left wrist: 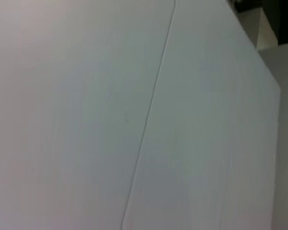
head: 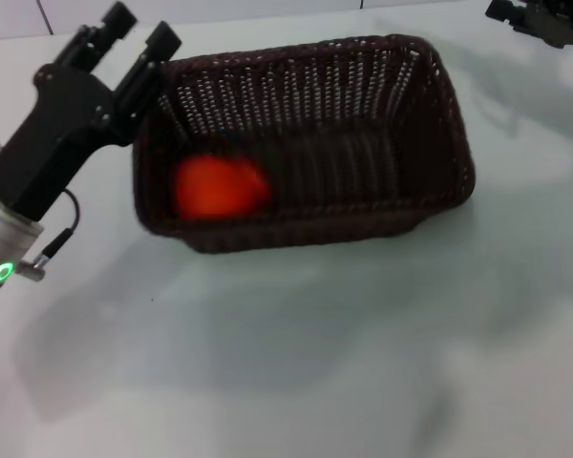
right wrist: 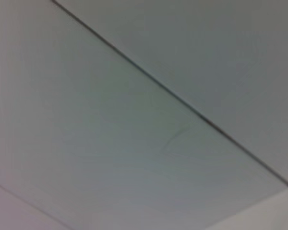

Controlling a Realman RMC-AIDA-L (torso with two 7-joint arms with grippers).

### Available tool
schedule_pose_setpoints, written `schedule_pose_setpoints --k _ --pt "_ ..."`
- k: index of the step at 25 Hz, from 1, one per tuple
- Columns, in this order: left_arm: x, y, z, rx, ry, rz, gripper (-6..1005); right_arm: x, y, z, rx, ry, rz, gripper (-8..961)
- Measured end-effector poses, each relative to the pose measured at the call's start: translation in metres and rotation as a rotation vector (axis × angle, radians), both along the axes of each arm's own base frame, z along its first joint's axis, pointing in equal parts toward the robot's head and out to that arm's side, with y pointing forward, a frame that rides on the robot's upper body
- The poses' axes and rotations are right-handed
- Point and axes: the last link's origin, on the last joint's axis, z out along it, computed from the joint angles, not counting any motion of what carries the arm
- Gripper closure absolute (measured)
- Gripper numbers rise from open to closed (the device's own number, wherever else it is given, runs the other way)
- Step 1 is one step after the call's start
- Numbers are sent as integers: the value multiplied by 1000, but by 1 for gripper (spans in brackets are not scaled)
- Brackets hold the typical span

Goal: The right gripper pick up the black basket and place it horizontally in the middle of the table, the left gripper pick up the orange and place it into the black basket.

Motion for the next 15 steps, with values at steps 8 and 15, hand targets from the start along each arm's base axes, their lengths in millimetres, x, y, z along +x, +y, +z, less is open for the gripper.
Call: schedule_pose_setpoints --k 8,15 --pt "-14 -18 18 87 -62 13 281 -2 5 -2 111 -49 36 142" --pt "-60 -49 55 313 -177 198 109 4 12 2 392 -210 59 142"
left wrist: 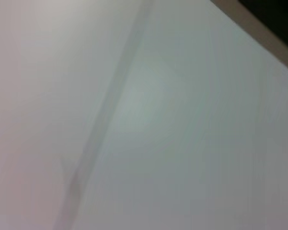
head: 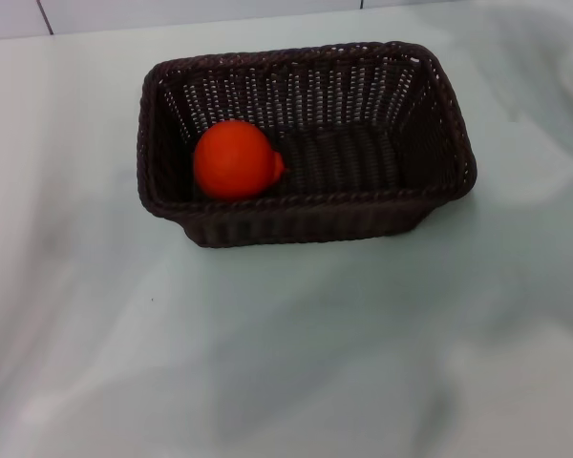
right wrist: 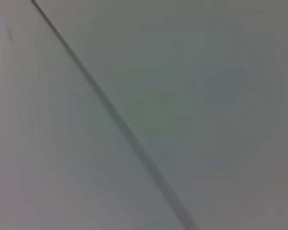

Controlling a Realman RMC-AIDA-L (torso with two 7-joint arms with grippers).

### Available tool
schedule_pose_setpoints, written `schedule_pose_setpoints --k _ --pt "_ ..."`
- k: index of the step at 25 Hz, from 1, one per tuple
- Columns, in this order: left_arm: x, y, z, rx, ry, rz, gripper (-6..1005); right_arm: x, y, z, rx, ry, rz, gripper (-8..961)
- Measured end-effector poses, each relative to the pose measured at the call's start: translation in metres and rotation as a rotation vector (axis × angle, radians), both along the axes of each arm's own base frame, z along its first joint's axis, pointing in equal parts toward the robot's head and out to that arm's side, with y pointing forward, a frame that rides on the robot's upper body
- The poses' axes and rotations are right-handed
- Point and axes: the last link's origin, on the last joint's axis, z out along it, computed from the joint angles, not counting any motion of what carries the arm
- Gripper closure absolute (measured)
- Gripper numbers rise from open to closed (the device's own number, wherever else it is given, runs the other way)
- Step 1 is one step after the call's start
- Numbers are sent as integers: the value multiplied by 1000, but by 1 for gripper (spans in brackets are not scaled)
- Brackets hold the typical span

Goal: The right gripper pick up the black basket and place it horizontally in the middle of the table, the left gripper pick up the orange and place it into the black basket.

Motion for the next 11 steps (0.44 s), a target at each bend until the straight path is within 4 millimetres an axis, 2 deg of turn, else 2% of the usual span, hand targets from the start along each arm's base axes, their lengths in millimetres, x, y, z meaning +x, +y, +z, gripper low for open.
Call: schedule_pose_setpoints --k 7,11 --pt "-39 -32 17 221 -62 243 92 11 0 4 388 -227 -25 142" --pt "-49 -41 19 251 -70 309 92 1 -2 -1 515 -429 29 142"
